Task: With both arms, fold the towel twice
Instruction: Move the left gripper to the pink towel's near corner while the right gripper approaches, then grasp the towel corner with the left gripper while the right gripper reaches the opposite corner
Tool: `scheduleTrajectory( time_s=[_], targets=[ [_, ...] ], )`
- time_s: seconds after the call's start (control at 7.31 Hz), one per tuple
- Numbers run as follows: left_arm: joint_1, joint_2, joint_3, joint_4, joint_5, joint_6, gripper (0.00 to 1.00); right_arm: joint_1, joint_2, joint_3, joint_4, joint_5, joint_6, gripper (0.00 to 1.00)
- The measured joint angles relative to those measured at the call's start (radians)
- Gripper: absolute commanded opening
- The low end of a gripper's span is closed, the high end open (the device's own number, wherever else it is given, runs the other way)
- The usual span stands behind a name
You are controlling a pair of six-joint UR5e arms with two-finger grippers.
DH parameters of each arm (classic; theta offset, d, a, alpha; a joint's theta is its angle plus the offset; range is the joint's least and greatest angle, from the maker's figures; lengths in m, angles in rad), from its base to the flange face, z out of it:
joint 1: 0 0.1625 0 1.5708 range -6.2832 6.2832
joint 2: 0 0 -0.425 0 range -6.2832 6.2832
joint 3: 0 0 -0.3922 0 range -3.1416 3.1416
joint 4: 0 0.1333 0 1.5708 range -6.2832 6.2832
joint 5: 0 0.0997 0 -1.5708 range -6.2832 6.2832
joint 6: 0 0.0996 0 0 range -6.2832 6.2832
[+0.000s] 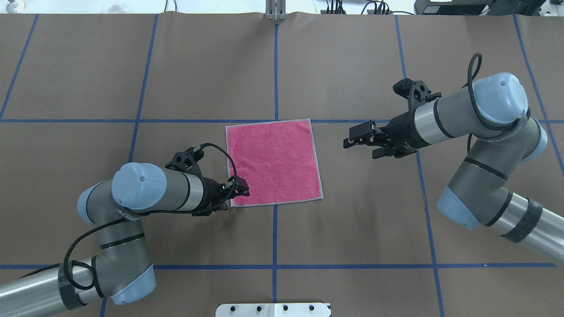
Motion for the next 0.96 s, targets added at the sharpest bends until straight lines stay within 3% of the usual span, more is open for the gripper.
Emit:
scheduleTrajectory(
  time_s=[0.27,0.68,0.96],
  targets=[
    [0.008,-0.001,0.003,0.0,0.001,0.0,0.65,0.0,0.0,0.001,0.001,0.0,0.0,1.0],
    [0.007,-0.012,0.015,0.0,0.0,-0.004,0.33,0.001,0.0,0.001,0.004,0.001,0.0,1.0],
    [0.007,-0.016,0.016,0.001,0.0,-0.008,0.24,0.001,0.0,0.001,0.004,0.002,0.0,1.0]
  ],
)
